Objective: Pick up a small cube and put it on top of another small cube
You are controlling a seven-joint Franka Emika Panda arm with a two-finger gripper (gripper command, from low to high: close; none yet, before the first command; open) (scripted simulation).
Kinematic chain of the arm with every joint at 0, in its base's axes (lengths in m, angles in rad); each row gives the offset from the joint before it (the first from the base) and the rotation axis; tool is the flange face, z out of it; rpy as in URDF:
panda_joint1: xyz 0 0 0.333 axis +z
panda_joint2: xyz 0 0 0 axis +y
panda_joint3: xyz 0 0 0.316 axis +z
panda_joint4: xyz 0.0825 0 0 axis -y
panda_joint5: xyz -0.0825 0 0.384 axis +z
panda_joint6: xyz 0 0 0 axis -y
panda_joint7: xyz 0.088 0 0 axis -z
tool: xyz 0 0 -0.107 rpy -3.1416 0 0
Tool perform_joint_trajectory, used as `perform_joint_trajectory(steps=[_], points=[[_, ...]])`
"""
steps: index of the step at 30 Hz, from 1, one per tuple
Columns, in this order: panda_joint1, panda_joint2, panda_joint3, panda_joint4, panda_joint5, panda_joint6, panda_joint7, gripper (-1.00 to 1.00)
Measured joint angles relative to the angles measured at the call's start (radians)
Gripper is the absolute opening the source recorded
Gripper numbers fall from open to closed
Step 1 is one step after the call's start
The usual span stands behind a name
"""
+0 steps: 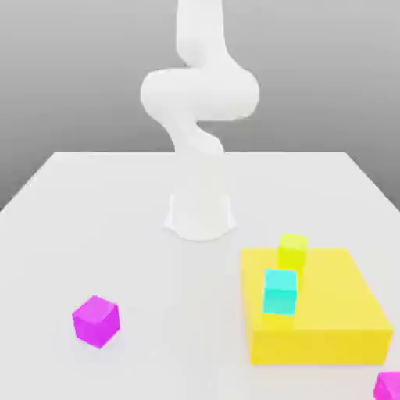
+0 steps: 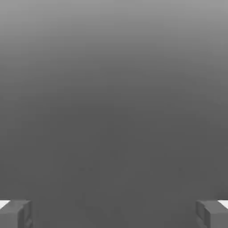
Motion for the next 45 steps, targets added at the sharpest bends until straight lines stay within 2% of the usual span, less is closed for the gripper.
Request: perform_joint_trajectory(steps=[9, 16, 21, 26, 33, 37, 38, 45], points=[[0.120, 0.338, 0.000, 0.053, 0.172, 0.046, -0.001, 0.00], [0.175, 0.590, 0.056, 0.092, 0.225, 0.091, 0.054, 0.00], [0.242, 0.763, 0.084, 0.115, 0.195, 0.135, 0.138, 0.00], [0.303, 0.928, 0.087, 0.136, 0.120, 0.186, 0.253, 0.00], [0.443, 1.139, 0.031, 0.167, -0.033, 0.253, 0.444, 0.00], [0.469, 1.282, 0.018, 0.198, -0.058, 0.349, 0.474, 0.00], [0.469, 1.307, 0.017, 0.204, -0.059, 0.368, 0.475, -1.00], [0.469, 1.307, 0.018, 0.204, -0.060, 0.368, 0.476, -1.00]])
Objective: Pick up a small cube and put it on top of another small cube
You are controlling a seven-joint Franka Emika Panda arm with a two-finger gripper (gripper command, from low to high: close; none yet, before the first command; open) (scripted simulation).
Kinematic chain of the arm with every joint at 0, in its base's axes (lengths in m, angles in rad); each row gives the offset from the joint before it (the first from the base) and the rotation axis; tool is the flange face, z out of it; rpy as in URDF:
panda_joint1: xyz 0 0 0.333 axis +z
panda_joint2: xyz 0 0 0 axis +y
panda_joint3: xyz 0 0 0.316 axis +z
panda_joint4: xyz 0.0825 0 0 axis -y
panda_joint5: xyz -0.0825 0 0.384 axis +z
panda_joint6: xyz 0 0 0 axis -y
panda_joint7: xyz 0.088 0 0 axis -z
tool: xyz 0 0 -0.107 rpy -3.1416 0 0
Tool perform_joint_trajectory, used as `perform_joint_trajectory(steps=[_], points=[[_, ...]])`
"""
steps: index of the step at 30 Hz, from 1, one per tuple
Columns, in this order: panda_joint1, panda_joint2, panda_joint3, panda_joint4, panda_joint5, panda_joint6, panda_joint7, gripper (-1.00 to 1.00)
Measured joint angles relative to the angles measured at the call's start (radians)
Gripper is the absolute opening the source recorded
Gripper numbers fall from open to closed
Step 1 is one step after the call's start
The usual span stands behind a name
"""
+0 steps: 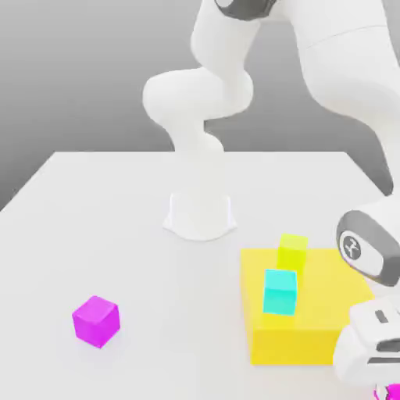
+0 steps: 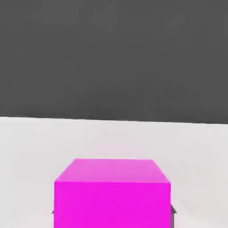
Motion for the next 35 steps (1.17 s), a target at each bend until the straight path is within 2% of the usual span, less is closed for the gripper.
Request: perform_joint_trajectory(steps=[4, 11, 17, 21, 26, 31, 32, 35], points=[[-0.007, -0.126, 0.004, -0.034, 0.007, -0.094, -0.016, -1.00], [-0.141, -0.331, 0.085, -0.199, 0.110, -0.171, -0.403, -1.00], [-0.199, -0.531, 0.093, -0.349, 0.162, -0.225, -0.737, -1.00], [-0.205, -0.673, 0.069, -0.452, 0.143, -0.253, -0.924, -1.00], [-0.220, -0.854, 0.046, -0.583, 0.051, -0.279, -1.110, -1.00], [-0.228, -0.747, 0.047, -0.642, 0.021, -0.108, -1.135, -1.00], [-0.230, -0.726, 0.048, -0.648, 0.019, -0.082, -1.135, 1.00], [-0.230, -0.726, 0.048, -0.648, 0.019, -0.082, -1.135, 1.00]])
